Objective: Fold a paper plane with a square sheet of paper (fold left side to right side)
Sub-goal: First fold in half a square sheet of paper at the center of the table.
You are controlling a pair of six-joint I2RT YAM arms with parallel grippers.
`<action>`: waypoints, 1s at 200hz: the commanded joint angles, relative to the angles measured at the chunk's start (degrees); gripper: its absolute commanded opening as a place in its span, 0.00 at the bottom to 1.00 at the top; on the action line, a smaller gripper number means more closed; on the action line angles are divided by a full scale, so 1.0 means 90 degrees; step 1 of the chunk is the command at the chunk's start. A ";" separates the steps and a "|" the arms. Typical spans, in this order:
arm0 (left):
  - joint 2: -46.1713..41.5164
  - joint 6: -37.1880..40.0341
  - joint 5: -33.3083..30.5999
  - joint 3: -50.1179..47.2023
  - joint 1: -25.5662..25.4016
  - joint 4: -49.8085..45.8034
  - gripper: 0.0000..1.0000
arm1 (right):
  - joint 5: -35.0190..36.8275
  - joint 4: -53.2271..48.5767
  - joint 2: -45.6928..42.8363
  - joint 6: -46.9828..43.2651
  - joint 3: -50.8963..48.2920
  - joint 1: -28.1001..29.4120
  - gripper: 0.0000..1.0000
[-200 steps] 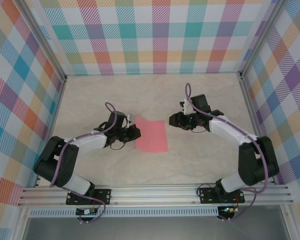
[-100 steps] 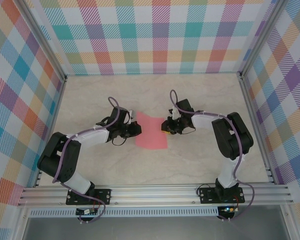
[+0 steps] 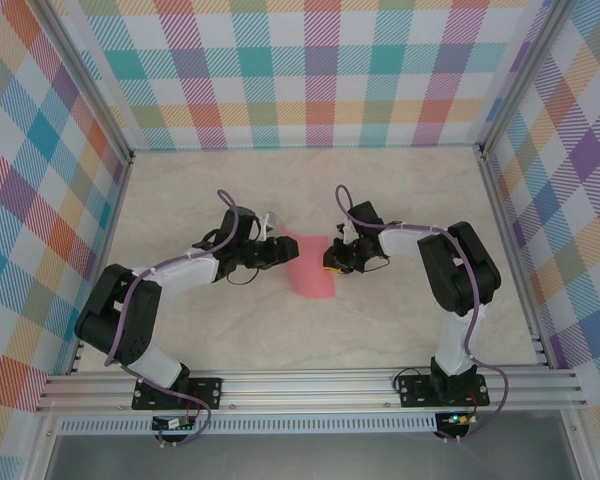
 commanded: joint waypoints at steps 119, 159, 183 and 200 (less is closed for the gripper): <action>0.1184 -0.0366 0.0387 0.0491 -0.0442 0.0830 0.58 | 0.0000 0.0304 -0.1262 0.0143 -0.0436 -0.0322 0.40; 0.1230 -0.0308 0.0350 0.0498 -0.0452 0.0774 0.44 | -0.0655 0.0968 -0.1327 0.0300 -0.0571 -0.0330 0.47; 0.1249 -0.0307 0.0354 0.0511 -0.0462 0.0757 0.40 | -0.1053 0.1295 -0.0973 0.0458 -0.0469 -0.0292 0.46; 0.1232 -0.0295 0.0329 0.0513 -0.0470 0.0726 0.38 | -0.1198 0.1335 -0.0707 0.0480 -0.0333 -0.0253 0.45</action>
